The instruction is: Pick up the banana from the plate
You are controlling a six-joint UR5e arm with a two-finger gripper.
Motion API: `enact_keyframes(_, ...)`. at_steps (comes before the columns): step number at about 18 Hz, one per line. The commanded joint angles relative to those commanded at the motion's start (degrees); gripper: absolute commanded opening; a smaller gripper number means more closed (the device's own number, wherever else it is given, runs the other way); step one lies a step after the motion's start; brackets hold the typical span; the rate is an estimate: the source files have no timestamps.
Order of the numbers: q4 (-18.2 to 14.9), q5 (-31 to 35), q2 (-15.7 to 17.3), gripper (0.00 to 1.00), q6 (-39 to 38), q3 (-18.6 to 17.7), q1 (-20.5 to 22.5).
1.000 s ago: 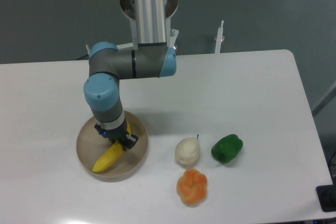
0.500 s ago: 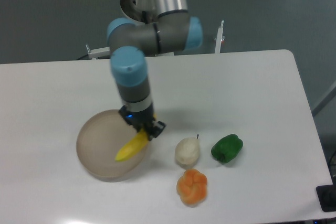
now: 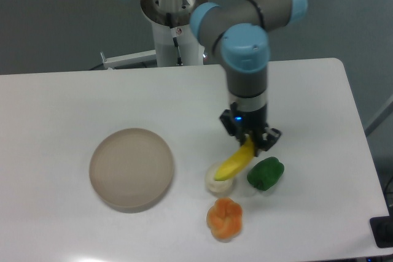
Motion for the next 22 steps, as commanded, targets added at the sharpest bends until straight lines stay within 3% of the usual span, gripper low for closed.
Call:
enact_keyframes(6,0.1,0.1,-1.1,0.31,0.0,1.9,-0.1)
enact_keyframes(22,0.2,0.1,-1.5,0.31,-0.1,2.3,-0.2)
